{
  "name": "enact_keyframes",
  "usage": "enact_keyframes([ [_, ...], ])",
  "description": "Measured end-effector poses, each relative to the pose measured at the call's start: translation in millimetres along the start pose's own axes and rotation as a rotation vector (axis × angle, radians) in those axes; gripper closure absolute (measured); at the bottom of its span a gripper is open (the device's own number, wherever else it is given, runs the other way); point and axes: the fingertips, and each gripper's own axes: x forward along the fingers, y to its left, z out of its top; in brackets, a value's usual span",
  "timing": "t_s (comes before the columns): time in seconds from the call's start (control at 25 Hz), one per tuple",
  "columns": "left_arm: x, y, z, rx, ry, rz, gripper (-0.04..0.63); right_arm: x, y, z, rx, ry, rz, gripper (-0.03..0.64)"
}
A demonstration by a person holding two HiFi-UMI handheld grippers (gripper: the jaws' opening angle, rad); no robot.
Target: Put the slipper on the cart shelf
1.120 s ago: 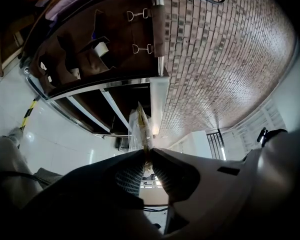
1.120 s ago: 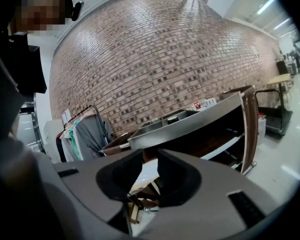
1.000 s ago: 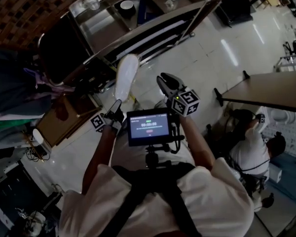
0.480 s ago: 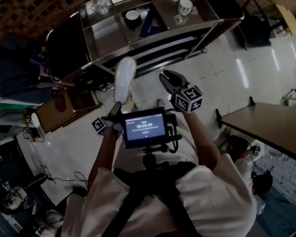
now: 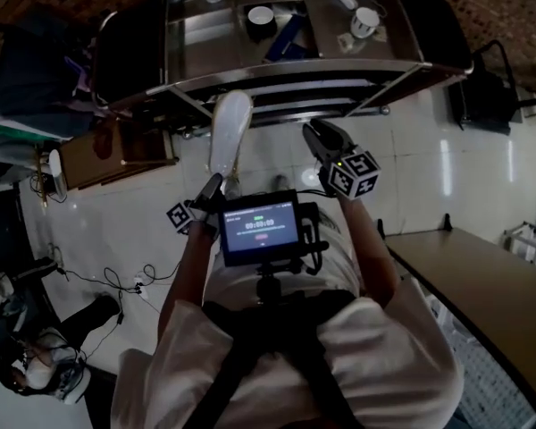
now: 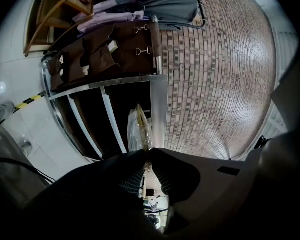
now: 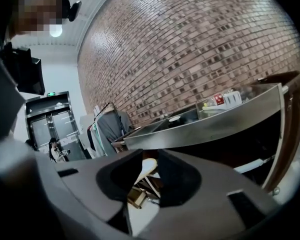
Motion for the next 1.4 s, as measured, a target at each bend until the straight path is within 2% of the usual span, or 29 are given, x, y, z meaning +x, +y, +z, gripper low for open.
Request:
enact_keyframes([
  [0.4, 13.6, 17.3, 1.1, -0.021, -0.094, 0.01, 0.548, 9.9, -2.4, 6.3, -0.046, 0.03, 0.075, 0.512],
  [1.4, 42.1, 32.0, 24.7, -0.008, -0.095, 0.055, 0.548, -0.9, -17.8, 13.2, -0.031, -0.026, 0.026, 0.512],
])
